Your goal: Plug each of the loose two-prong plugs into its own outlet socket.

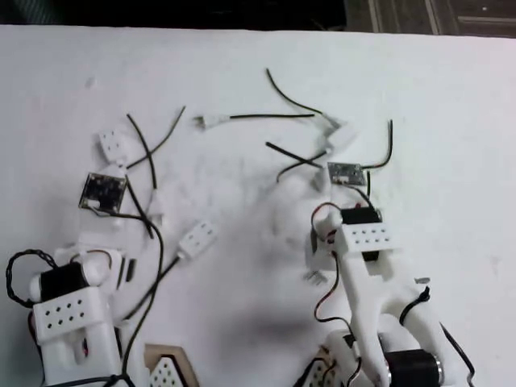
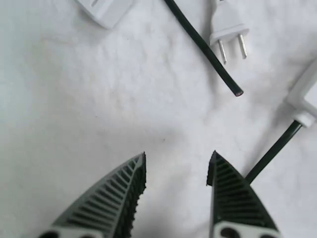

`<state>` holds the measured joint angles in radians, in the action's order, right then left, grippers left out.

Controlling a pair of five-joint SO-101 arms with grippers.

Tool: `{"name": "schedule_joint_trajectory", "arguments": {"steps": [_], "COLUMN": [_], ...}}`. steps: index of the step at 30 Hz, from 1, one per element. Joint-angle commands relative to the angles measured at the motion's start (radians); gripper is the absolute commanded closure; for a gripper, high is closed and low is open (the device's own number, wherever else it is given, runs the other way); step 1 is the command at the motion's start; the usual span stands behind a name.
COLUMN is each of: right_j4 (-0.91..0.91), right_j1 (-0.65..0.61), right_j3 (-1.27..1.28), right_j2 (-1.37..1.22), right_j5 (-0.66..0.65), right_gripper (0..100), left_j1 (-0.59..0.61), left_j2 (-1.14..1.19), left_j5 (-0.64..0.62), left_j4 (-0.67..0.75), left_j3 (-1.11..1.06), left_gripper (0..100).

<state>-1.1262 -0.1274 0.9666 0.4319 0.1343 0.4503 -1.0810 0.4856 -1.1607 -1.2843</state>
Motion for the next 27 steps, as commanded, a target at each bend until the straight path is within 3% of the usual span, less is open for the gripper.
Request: {"name": "schedule_joint_trajectory", "arguments": {"steps": [1,17,27], "right_j4": [0.018,0.033,0.133], "right_j1": [-0.012,-0.024,-0.137], "right_j3": [-0.003,0.031,-0.029], "right_j2": [0.035,0.012,-0.173], "right_j5": [0.044,0.089,0.166], "right_gripper": [79.4,79.5,89.6], "left_j1": [0.007,0.007,0.007], "left_j2": [-0.015,-0.015,-0.015], "left_j5": [-0.009,-0.009,-0.009], "left_j4": [0.014,0.014,0.014], "left_j3": [0.0,0.0,0.0], "left_gripper": [79,79,79]}}
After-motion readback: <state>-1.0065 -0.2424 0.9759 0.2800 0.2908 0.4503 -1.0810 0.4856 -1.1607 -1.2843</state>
